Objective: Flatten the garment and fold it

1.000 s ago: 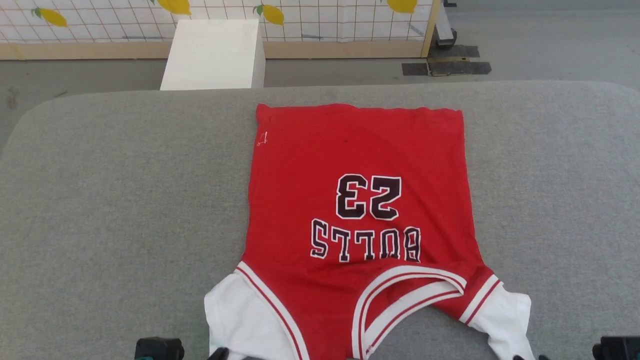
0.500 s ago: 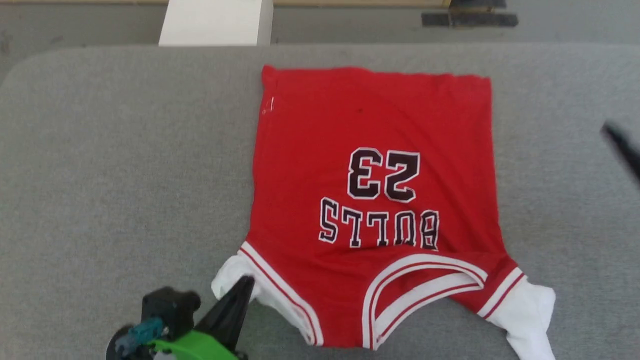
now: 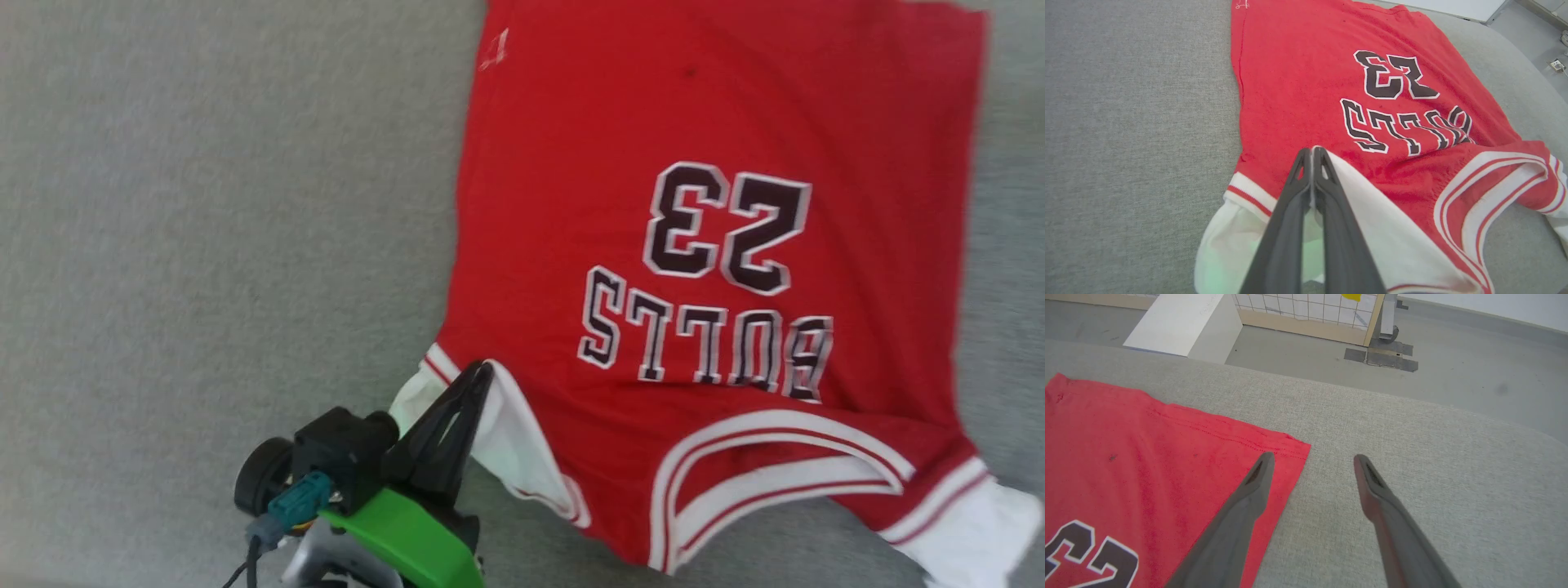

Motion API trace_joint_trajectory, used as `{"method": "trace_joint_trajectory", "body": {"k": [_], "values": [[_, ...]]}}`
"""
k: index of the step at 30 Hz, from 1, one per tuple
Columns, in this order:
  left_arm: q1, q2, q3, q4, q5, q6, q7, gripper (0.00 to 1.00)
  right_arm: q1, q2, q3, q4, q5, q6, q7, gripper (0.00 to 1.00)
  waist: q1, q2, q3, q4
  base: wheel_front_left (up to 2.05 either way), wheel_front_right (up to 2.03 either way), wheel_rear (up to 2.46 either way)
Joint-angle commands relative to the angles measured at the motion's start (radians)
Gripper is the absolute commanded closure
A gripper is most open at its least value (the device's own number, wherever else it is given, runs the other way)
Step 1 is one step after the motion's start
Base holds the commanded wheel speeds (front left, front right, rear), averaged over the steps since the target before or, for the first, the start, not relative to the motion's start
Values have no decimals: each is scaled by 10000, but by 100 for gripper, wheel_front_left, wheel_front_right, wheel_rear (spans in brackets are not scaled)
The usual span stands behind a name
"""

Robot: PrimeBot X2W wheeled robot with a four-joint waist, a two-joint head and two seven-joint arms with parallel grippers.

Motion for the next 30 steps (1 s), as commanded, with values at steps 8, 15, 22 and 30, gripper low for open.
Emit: {"method": "trace_joint_trajectory", "body": {"k": [8, 15, 22, 30], "values": [[-506, -251, -201, 298, 170, -96, -110, 100, -400, 477, -858, 1526, -1349, -13, 63, 65, 0, -1, 1472, 1464, 0, 0, 0], [-519, -144, -74, 394, 153, -26, -105, 100, -553, 754, -818, 1688, -1422, -13, -152, 100, 0, -1, 1190, 1053, 0, 0, 0], [-360, 69, 129, 488, 30, 51, -76, 100, -83, 358, -619, 1328, -553, -13, -832, 100, 0, -1, 180, 330, 0, 0, 0], [58, 356, 401, 718, -405, 45, -34, 100, 2465, -186, -1546, 2, 476, -13, -1840, 100, 0, -1, -1387, -432, 0, 0, 0]]}}
